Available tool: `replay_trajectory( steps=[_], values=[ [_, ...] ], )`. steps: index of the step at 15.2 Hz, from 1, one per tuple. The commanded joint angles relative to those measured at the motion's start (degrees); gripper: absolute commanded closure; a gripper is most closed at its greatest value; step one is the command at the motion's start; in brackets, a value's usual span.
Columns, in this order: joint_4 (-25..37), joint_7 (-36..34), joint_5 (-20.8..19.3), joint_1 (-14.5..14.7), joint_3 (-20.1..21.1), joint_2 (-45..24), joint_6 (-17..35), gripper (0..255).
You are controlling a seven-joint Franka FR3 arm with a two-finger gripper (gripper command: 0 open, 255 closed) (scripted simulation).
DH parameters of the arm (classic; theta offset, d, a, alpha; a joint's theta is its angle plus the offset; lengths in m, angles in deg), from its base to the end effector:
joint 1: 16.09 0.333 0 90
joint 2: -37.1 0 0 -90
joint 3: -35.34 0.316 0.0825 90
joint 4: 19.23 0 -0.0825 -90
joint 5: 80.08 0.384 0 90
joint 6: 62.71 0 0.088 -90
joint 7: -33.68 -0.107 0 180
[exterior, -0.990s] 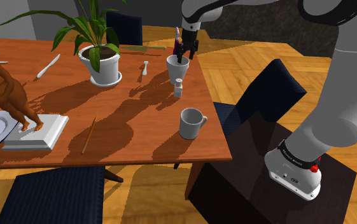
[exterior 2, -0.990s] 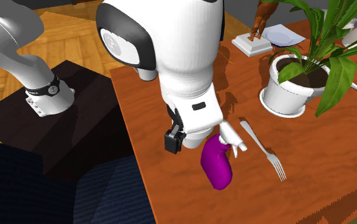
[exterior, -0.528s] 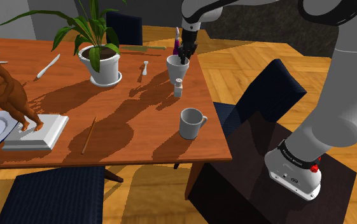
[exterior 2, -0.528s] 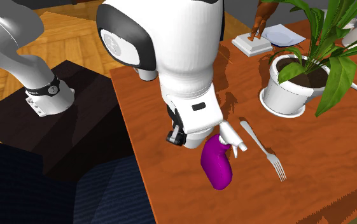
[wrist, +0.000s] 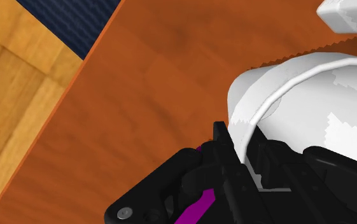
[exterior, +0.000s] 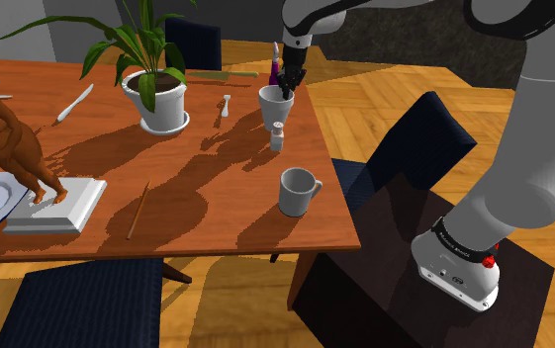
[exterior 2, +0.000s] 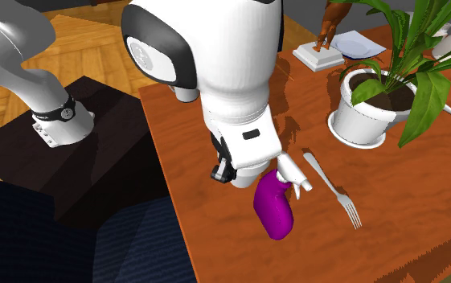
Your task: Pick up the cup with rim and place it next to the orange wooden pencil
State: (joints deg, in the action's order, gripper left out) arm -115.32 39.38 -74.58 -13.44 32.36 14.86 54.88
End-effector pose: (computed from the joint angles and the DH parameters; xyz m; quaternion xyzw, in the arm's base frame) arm 0.6598 0.0048 0.3770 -0.9991 -0.0262 0.0043 0.0328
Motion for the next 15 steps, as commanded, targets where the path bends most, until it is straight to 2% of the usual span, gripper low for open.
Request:
replay_trajectory(
  steps=[1, 15],
  values=[
    [0.4, -0.1, 0.0, 0.0, 0.0, 0.2, -0.7, 255],
    [7.4, -0.8, -0.5, 0.0, -0.1, 2.9, -10.3, 255]
  ],
)
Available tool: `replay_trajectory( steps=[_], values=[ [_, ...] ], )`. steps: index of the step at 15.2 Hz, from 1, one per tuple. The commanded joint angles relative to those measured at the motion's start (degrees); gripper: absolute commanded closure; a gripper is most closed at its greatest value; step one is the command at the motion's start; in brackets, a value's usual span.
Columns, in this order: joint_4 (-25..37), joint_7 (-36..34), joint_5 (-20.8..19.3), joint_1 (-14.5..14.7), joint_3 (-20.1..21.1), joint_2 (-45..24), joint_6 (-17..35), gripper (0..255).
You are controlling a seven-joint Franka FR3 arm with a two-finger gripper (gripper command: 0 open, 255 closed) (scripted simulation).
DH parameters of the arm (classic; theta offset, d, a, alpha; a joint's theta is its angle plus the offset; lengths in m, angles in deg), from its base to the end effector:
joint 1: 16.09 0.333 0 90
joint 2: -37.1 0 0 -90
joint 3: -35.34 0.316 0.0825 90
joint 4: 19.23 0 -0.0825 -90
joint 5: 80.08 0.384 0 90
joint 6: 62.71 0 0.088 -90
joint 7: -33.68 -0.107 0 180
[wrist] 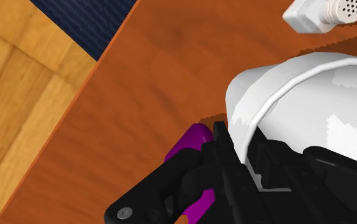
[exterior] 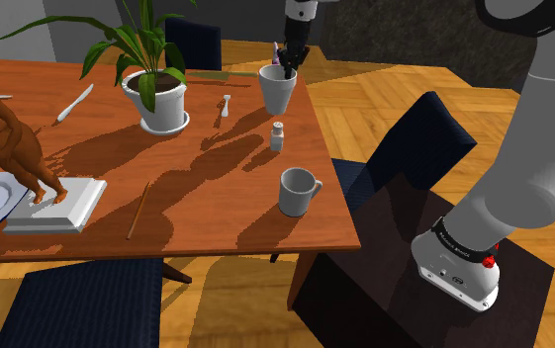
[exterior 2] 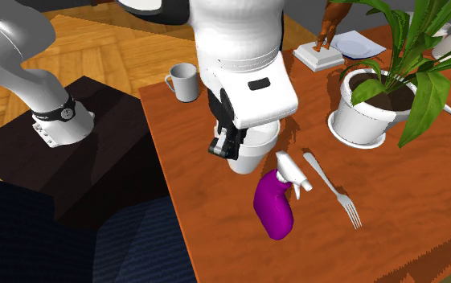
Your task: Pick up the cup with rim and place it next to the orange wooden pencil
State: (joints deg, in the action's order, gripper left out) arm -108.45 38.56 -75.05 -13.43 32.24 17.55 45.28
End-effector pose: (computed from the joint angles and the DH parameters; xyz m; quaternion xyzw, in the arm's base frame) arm 0.6602 0.0056 0.4500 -0.9991 -0.0264 0.0050 0.0329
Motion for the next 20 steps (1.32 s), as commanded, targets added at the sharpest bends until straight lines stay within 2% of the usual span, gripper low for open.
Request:
replay_trajectory(
  steps=[1, 20],
  values=[
    [1.1, 0.0, 0.0, 0.0, 0.0, 0.3, -1.4, 255],
    [17.1, -1.0, -0.2, -0.4, -0.1, -0.6, -16.5, 255]
  ],
)
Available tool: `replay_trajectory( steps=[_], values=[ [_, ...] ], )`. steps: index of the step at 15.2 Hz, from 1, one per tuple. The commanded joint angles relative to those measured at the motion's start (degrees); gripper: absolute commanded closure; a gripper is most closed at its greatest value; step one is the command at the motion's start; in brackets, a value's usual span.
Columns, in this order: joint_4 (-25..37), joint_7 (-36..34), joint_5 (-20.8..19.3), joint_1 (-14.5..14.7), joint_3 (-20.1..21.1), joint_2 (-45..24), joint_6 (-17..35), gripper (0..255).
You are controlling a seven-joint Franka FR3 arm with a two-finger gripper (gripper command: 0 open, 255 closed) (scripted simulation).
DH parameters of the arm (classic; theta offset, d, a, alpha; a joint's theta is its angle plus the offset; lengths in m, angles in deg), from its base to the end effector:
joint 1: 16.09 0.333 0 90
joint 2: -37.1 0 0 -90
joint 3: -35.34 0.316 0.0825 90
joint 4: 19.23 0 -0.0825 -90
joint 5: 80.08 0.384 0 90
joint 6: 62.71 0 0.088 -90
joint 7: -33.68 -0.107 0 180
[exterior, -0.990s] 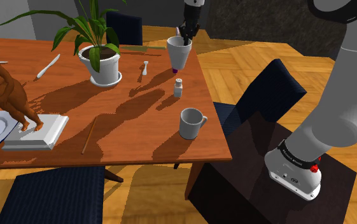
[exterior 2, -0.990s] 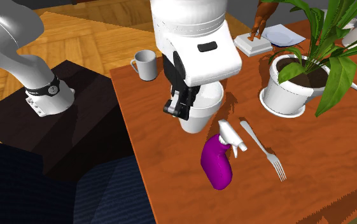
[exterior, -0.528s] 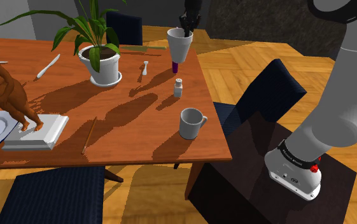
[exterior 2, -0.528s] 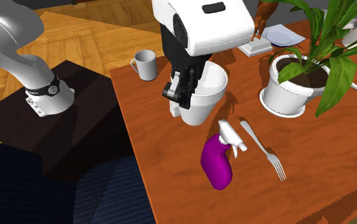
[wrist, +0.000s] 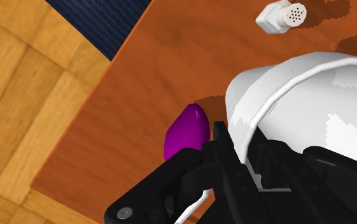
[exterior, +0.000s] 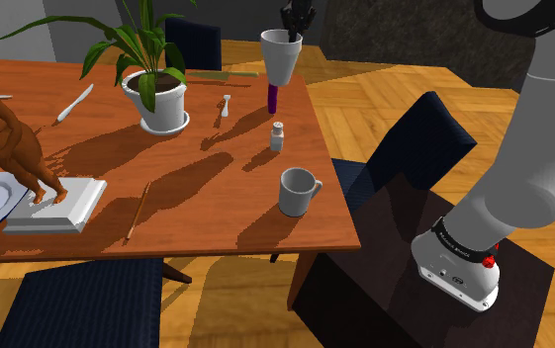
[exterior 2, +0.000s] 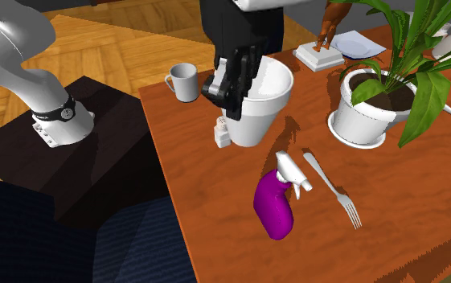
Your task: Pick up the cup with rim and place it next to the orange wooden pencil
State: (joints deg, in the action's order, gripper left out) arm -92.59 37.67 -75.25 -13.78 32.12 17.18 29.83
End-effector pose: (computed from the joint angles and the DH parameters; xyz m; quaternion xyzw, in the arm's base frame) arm 0.6599 0.0047 0.5547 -0.9991 -0.0263 0.0048 0.0327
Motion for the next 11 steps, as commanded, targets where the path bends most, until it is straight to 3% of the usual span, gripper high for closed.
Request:
replay_trajectory(
  steps=[1, 5, 11],
  values=[
    [2.4, -0.1, 0.0, 0.0, 0.0, -0.5, -1.9, 255],
    [6.2, -0.3, 0.1, -0.1, 0.0, -1.4, -4.9, 255],
    [1.8, -7.0, -0.6, 4.9, 2.1, -0.9, -0.5, 255]
  ],
)
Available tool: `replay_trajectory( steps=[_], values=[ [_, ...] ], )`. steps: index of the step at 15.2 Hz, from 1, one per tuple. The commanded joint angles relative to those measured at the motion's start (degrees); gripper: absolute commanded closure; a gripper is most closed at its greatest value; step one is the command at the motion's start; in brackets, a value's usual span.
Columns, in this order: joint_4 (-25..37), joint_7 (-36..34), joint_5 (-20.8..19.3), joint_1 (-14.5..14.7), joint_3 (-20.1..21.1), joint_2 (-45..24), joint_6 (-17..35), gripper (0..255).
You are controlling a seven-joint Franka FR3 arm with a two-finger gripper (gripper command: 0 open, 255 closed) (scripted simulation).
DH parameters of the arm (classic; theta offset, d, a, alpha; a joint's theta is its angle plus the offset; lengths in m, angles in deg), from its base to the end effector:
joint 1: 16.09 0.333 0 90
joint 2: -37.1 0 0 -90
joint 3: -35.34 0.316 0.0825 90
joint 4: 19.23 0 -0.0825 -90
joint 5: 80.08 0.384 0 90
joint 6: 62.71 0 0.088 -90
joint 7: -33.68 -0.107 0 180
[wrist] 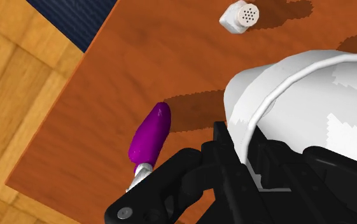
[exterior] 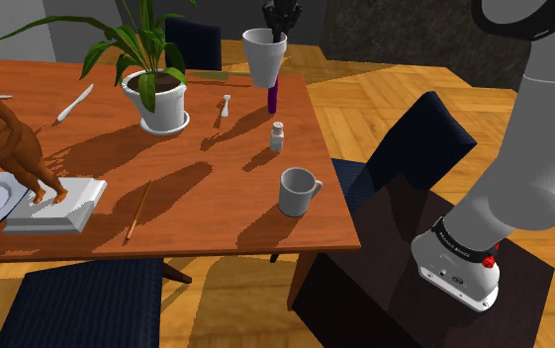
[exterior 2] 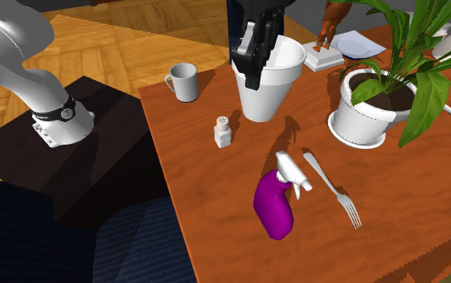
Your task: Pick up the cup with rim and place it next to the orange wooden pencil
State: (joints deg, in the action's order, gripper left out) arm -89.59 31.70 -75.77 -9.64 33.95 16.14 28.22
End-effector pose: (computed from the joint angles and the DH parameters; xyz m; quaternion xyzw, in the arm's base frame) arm 0.6596 0.0695 0.5649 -0.9991 -0.0269 0.0054 0.0330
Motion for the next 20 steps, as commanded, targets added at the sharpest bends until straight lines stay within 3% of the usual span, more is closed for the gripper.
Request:
replay_trajectory(
  steps=[1, 11, 20],
  values=[
    [-1.5, -2.1, -0.2, 1.6, 0.6, 0.0, 1.8, 255],
    [0.2, -13.0, -1.6, 9.6, 3.9, -5.2, 6.0, 255],
    [11.9, -22.0, -3.2, 17.3, 5.7, -16.0, 5.6, 255]
  ],
)
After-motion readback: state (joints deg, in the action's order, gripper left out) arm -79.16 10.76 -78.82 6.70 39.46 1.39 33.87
